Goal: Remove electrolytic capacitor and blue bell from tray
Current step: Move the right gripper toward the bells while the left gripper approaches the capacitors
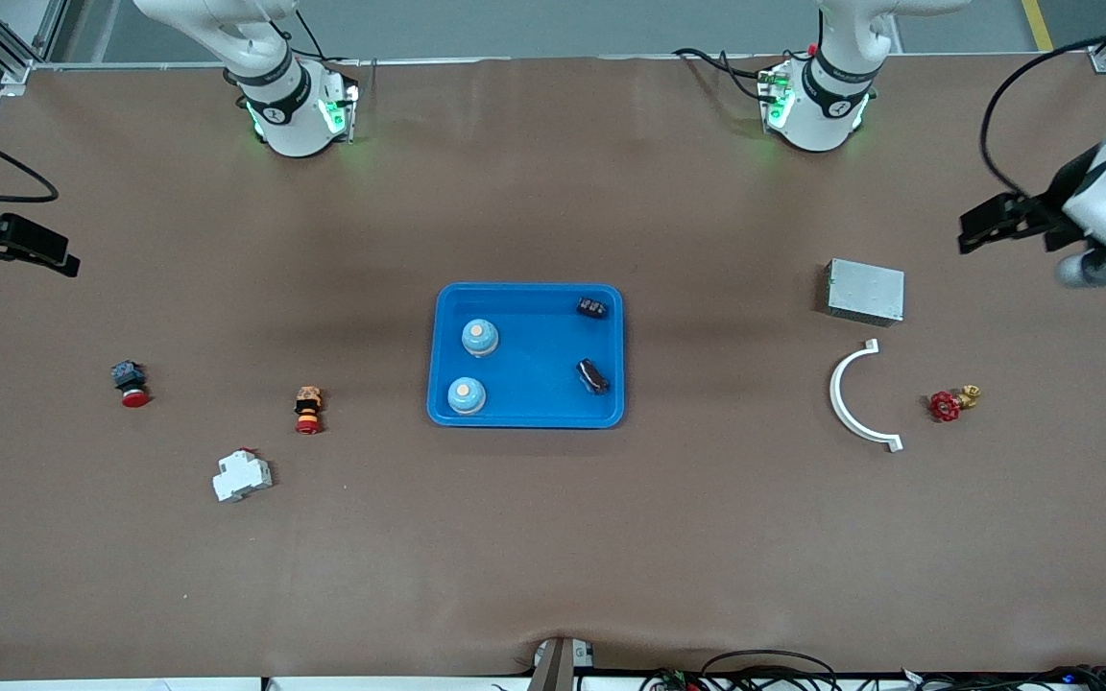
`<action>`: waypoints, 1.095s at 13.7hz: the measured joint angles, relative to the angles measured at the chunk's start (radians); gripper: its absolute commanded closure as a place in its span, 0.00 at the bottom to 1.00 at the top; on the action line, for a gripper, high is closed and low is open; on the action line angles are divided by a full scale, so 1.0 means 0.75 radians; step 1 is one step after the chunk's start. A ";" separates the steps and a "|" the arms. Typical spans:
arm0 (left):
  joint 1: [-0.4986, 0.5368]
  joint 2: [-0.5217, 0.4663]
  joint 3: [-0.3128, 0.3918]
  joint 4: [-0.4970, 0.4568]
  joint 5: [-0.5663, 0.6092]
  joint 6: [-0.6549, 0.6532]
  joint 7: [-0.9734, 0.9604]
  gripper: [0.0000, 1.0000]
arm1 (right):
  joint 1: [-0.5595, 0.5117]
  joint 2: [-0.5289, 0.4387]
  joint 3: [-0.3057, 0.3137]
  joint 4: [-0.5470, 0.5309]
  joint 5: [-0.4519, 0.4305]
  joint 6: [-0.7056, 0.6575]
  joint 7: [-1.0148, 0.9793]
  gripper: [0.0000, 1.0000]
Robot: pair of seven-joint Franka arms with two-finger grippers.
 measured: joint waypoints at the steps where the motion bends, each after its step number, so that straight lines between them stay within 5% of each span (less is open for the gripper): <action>1: -0.007 0.028 -0.023 -0.005 0.000 0.014 -0.052 0.00 | 0.016 0.000 0.007 0.000 0.006 0.000 0.000 0.00; 8: -0.021 0.142 -0.219 -0.117 -0.007 0.222 -0.572 0.02 | 0.409 0.103 0.028 -0.009 0.041 0.068 0.621 0.00; 15: -0.026 0.262 -0.371 -0.296 -0.008 0.612 -1.063 0.10 | 0.624 0.301 0.027 -0.204 0.115 0.405 0.910 0.00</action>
